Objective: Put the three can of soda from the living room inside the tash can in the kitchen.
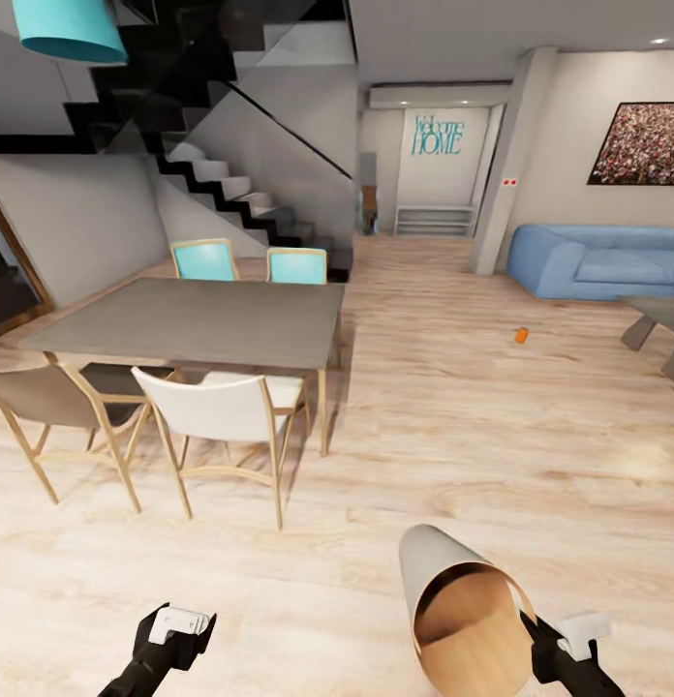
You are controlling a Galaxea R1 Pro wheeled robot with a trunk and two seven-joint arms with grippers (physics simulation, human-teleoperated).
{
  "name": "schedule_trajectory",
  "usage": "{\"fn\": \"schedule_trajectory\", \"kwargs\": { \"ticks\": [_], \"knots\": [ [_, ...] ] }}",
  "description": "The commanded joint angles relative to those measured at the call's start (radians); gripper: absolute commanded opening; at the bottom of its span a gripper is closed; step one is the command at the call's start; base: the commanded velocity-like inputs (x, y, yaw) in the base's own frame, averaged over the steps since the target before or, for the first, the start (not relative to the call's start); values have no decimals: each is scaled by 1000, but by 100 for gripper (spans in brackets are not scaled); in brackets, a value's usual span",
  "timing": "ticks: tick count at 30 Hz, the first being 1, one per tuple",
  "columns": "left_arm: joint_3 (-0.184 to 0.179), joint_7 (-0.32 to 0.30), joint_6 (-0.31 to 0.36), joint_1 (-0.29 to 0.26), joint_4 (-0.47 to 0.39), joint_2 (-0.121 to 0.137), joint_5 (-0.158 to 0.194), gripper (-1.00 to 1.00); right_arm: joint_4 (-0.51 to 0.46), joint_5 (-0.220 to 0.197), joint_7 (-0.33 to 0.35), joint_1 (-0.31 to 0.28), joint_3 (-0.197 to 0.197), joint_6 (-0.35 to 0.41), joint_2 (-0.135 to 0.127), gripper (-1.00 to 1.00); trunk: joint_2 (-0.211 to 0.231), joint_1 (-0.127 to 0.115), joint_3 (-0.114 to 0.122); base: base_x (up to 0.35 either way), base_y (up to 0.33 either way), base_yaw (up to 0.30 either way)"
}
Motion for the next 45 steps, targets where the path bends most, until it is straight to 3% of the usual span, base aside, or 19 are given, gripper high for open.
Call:
{"fn": "schedule_trajectory", "kwargs": {
  "ticks": [1, 30, 35, 45],
  "knots": [
    [0, 0, 0, 0, 0, 0, 0, 100, -2, -12, 8, 0, 0, 1, 0, -100, 0, 0, 0, 106, -285, -224],
    [0, 0, -1, 0, 0, 0, 0, 100, 0, -11, 9, 0, -1, -9, 0, -100, 0, 0, -15, 237, -198, -202],
    [1, -5, -11, 0, 17, -5, 7, 100, 10, 38, -7, 6, 27, -10, 12, -100, 0, 0, -15, 0, 0, 0],
    [1, -5, -11, 0, 17, -5, 7, 100, 10, 108, -20, 6, 27, -10, 12, -100, 0, 0, -15, 0, 0, 0]
  ]
}}
